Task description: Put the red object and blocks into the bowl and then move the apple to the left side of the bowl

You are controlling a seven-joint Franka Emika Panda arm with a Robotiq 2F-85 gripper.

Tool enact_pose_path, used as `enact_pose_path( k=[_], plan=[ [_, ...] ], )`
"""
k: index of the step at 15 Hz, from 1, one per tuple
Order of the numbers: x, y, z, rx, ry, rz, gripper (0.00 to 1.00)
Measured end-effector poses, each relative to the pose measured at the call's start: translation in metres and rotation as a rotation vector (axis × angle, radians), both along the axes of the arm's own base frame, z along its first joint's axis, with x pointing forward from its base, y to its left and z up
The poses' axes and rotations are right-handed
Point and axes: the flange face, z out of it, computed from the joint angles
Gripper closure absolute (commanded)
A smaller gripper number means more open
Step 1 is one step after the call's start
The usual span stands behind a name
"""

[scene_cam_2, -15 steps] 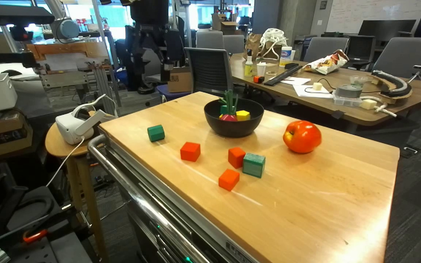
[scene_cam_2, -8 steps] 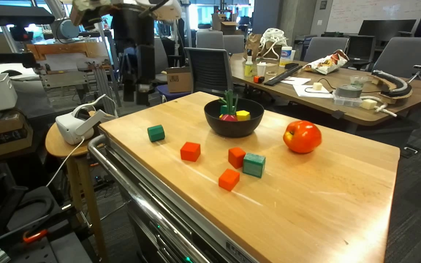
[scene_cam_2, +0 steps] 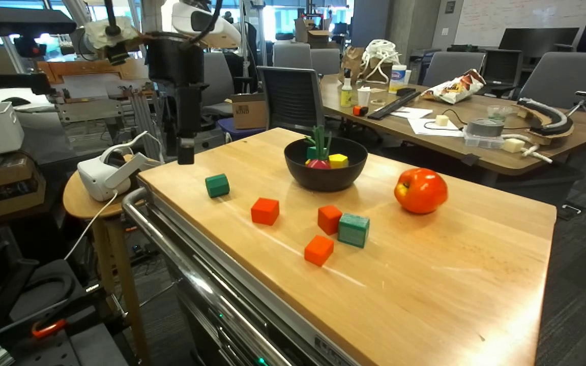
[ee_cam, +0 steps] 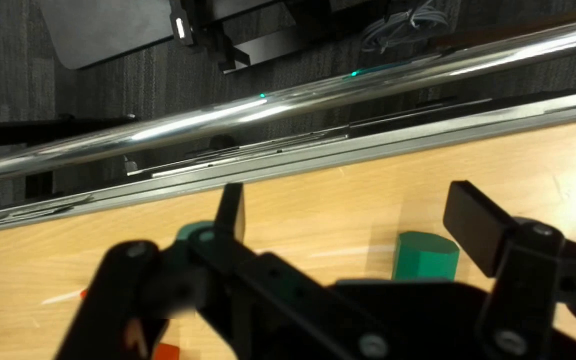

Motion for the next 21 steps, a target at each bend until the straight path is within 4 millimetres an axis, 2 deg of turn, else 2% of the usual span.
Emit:
enact_pose_path(
  k=[3,8,13,15,18,19,20,21],
  plan=[
    [0.008,0.003,0.002,0.025,-0.053,-0.015,0.0],
    [0.023,0.017,0.005,0.166,-0.164,-0.037,0.0],
    [0.024,0.018,0.006,0.175,-0.177,-0.035,0.0],
    [0.025,0.019,-0.001,0.166,-0.164,-0.039,0.0],
    [0.027,0.021,-0.028,0.157,-0.107,-0.046,0.0],
    [0.028,0.022,-0.038,0.156,-0.089,-0.047,0.03],
    [0.03,0.022,-0.047,0.158,-0.081,-0.048,0.27],
    [0.032,0.022,-0.055,0.16,-0.079,-0.049,0.27]
  ],
)
